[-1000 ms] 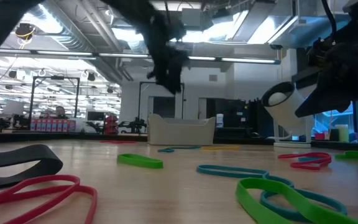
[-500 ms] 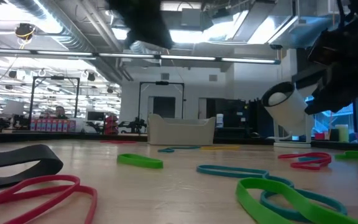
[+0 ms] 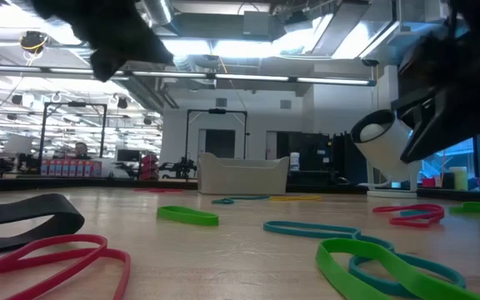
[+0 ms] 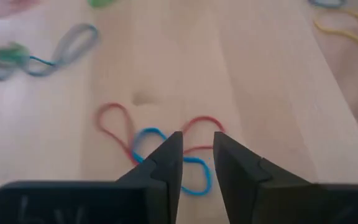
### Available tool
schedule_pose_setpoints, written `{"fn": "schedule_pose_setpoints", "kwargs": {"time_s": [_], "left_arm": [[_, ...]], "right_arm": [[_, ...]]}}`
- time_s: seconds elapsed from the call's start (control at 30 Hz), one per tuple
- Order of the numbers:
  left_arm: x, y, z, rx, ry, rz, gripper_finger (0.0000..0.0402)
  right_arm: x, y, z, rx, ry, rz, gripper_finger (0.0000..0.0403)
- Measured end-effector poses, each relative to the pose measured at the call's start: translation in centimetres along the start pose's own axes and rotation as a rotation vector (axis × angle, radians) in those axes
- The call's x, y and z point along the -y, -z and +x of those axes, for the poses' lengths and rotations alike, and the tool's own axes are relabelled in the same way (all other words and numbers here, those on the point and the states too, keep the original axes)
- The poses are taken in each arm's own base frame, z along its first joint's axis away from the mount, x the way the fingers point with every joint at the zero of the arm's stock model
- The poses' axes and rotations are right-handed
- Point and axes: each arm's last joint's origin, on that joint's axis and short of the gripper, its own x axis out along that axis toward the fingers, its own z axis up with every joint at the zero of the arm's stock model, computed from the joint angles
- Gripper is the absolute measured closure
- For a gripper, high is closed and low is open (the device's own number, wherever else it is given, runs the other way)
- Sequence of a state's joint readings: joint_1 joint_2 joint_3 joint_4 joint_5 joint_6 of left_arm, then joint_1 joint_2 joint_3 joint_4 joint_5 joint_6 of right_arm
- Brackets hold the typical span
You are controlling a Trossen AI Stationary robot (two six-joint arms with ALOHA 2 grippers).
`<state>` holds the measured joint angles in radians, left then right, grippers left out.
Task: Pick and place rubber bands into bin
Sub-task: Put the middle red rubber band into the gray bin
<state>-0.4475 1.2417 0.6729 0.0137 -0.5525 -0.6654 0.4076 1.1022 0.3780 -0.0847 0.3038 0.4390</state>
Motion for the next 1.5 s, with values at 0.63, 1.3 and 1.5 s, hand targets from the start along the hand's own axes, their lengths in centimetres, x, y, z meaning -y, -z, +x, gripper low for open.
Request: {"fn": "schedule_pose_setpoints", "kwargs": {"time_s": [0.63, 1.3, 1.5], "left_arm": [[-5.3, 1.9, -5.9, 0.109, 0.137, 0.087, 0.0401], [-11.9, 4.5, -5.3, 0.174, 0.306, 0.130, 0.0400], [-12.8, 4.7, -4.9, 0.151, 0.312, 0.120, 0.0400]], "right_arm": [[-0.4, -2.5, 8.1, -0.442, 0.218, 0.121, 0.0323], [-0.3, -21.5, 3.5, -0.070, 0.361, 0.004, 0.0401], [4.9, -27.4, 3.0, 0.003, 0.495, -0.068, 0.0402]]}}
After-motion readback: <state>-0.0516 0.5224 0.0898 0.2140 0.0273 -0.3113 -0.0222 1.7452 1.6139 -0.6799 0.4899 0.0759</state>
